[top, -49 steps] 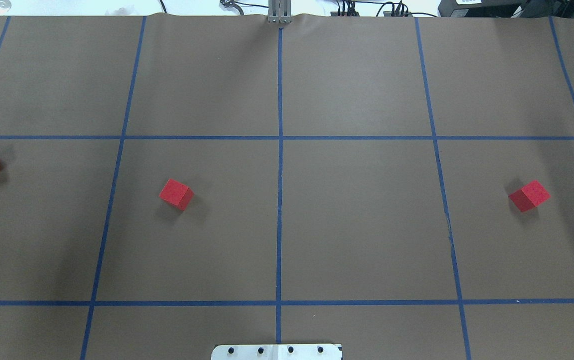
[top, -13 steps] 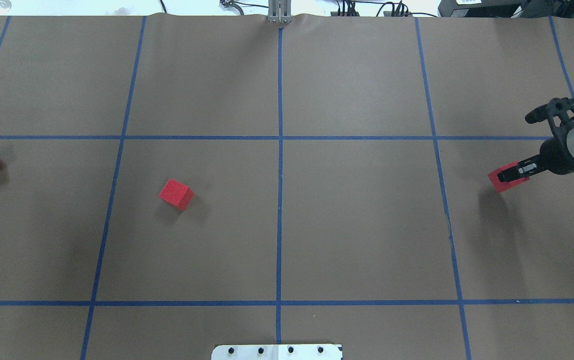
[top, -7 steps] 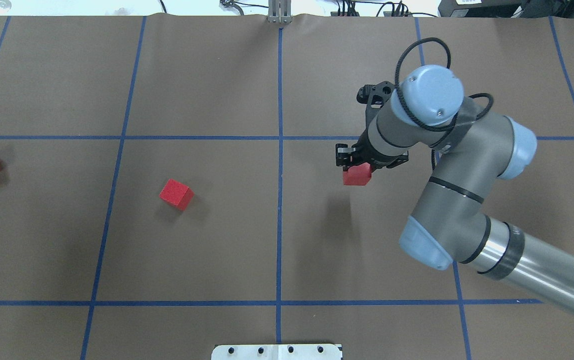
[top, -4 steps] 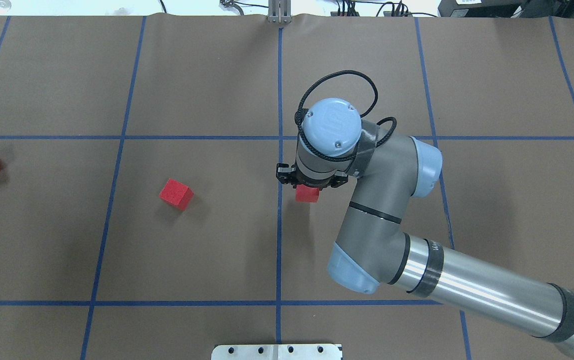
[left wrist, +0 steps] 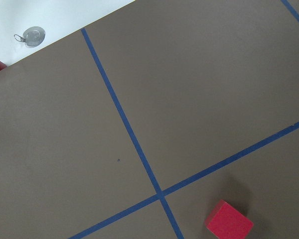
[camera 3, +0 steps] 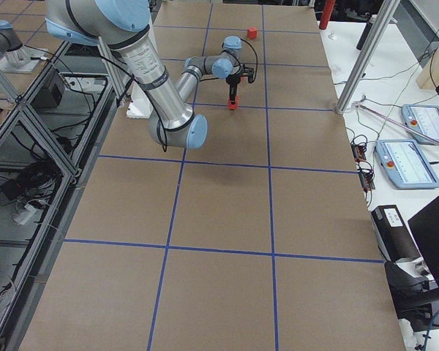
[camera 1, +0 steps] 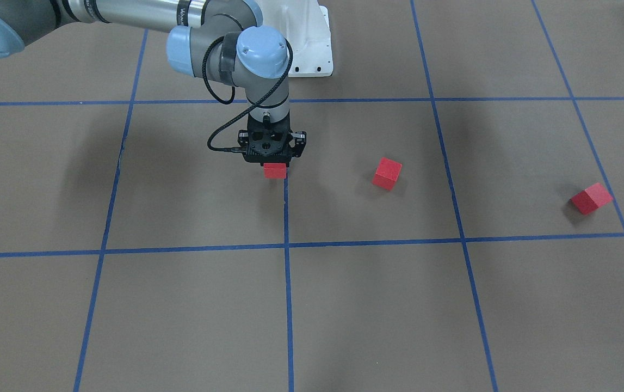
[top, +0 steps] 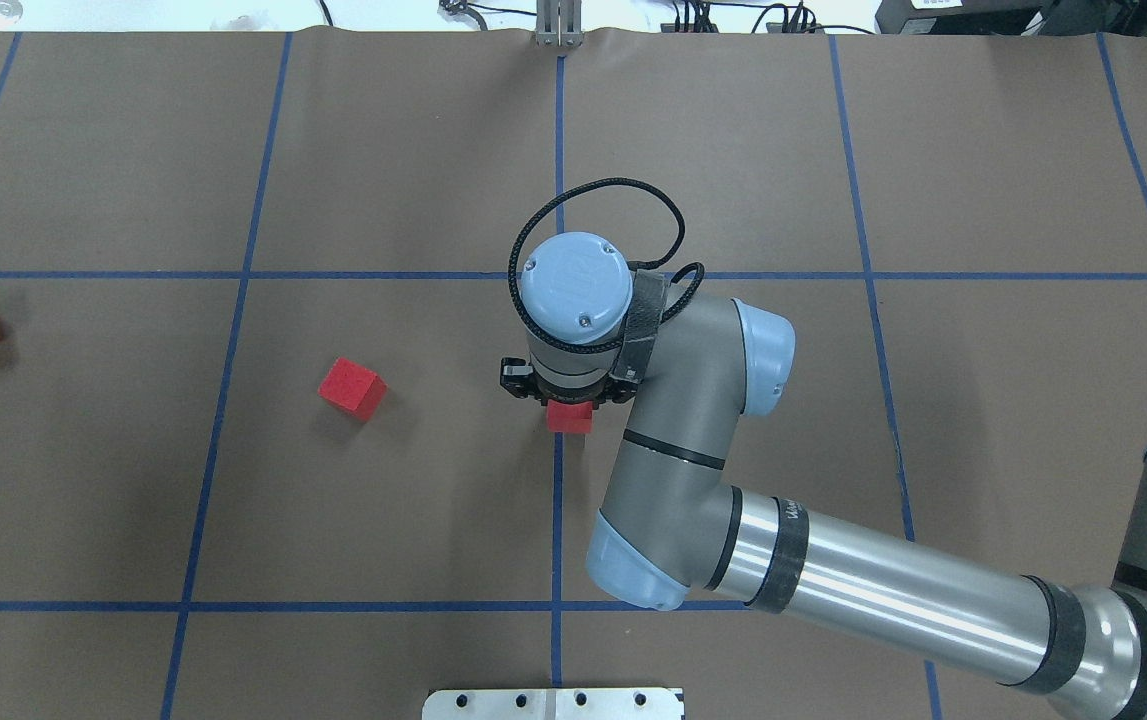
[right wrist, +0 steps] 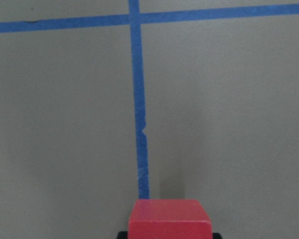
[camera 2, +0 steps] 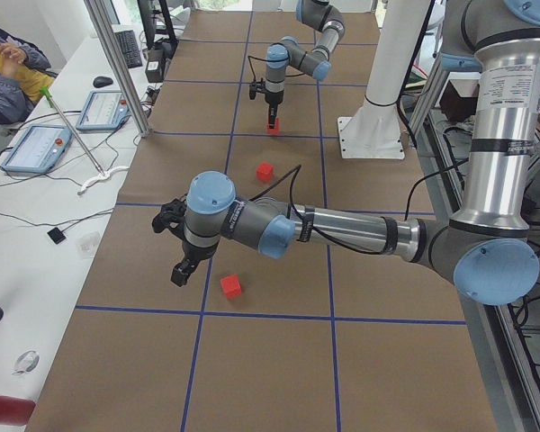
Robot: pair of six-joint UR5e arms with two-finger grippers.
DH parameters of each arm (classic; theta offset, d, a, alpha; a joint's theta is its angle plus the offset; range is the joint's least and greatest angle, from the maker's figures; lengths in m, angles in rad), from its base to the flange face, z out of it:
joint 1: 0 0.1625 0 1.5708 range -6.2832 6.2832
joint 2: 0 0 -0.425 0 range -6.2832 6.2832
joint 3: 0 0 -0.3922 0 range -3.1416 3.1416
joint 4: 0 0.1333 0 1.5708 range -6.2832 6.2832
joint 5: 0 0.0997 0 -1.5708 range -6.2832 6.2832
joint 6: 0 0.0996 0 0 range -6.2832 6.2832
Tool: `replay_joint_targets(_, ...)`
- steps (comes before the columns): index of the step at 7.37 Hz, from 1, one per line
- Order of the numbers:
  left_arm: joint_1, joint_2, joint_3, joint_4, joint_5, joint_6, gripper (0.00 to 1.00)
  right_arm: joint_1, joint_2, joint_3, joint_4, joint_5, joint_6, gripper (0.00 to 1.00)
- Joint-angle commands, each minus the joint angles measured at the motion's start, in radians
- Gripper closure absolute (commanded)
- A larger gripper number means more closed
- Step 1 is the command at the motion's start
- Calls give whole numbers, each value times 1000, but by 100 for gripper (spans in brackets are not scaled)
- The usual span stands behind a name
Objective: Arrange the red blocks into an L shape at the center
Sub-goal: 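Lower the cube at the center grid crossing and open the right gripper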
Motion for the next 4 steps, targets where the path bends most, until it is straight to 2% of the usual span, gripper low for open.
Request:
replay_joint_targets(1,0,0,7,0,0,0,0,-9,15,-15,4,0,0,87)
replay_joint_targets(2,0,0,7,0,-1,0,0,-11,15,-18,4,-2,0,85)
replay_joint_targets(3,0,0,7,0,-2,0,0,-14,15,-22,4,-2,0,79)
replay_joint_targets(4,0,0,7,0,-2,0,0,-17,15,-26,4,-5,0,66)
